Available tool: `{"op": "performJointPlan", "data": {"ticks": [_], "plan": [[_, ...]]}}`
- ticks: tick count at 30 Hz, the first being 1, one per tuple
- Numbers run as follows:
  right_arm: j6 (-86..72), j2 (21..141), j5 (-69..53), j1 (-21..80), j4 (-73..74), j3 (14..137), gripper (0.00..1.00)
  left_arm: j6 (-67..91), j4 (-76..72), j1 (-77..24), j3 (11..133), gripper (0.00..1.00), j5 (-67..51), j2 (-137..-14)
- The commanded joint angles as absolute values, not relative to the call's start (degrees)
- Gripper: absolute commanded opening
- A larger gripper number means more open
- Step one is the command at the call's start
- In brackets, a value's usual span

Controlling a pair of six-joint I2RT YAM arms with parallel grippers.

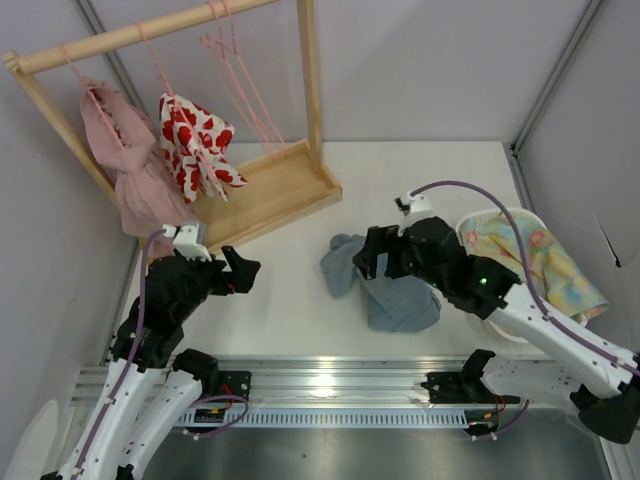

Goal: Place the skirt on the hanger

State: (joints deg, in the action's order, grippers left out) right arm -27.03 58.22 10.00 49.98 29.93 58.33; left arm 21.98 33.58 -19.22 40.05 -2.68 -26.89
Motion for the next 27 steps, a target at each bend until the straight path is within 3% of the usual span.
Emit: {"op": "performJointPlan", "data": {"ticks": [1, 6, 15, 20, 27], "plan": [[-29.52, 55.64, 13.09, 45.9, 36.28, 60.03, 0.99, 21.18, 29.27, -19.07, 39.64, 0.99, -9.13, -27.5], [-31.29, 52.57, 13.73, 40.79, 37.37, 51.26, 0.99, 27.76, 21.99, -24.75, 37.62, 0.99, -11.17, -30.58], [-28.66, 49.84, 4.83, 28.57, 36.64, 45.35, 0.98, 30.68, 15.56, -49.11, 43.4, 0.99, 10.0, -52.89], [-29.53, 44.92, 7.91, 25.06, 41.74, 43.77, 0.97, 27.17, 8.71, -53.43, 45.7, 0.99, 12.74, -64.05], [-33.04, 42.45, 1.76, 21.01, 39.55, 42.28, 0.96, 18.47, -4.12, -53.62, 46.41, 0.99, 20.38, -74.7]]}}
